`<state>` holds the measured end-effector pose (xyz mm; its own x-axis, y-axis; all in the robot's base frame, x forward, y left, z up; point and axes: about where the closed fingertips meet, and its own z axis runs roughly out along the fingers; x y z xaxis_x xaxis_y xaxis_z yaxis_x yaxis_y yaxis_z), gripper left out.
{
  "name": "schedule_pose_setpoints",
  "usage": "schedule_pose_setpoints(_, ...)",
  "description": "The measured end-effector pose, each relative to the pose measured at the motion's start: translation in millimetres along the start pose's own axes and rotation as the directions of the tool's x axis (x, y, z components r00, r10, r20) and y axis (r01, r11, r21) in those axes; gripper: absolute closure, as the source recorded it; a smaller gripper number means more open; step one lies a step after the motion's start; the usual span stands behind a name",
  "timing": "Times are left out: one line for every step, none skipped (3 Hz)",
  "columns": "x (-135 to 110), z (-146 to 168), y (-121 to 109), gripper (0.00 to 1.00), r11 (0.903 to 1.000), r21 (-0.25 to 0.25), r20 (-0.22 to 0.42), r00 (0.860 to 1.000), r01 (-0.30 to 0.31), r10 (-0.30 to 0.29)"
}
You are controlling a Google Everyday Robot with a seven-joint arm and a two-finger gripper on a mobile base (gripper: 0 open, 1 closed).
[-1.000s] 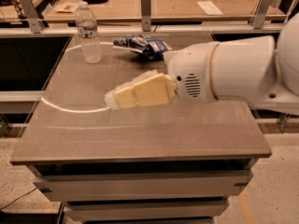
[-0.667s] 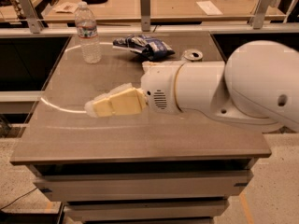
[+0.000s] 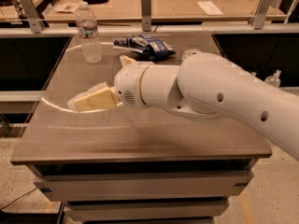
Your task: Knock water bottle over
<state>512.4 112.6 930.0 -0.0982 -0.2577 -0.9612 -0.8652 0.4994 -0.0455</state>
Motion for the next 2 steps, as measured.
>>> schedule_pose_setpoints(12.3, 23.7, -5.5, 0.0, 0.9984, 0.025, -0.048, 0.998, 0.051, -0.05)
schedule_pose_setpoints(20.8, 32.8, -14.6, 0.0, 0.9938, 0.047, -0.115, 0.989, 0.101, -0.095)
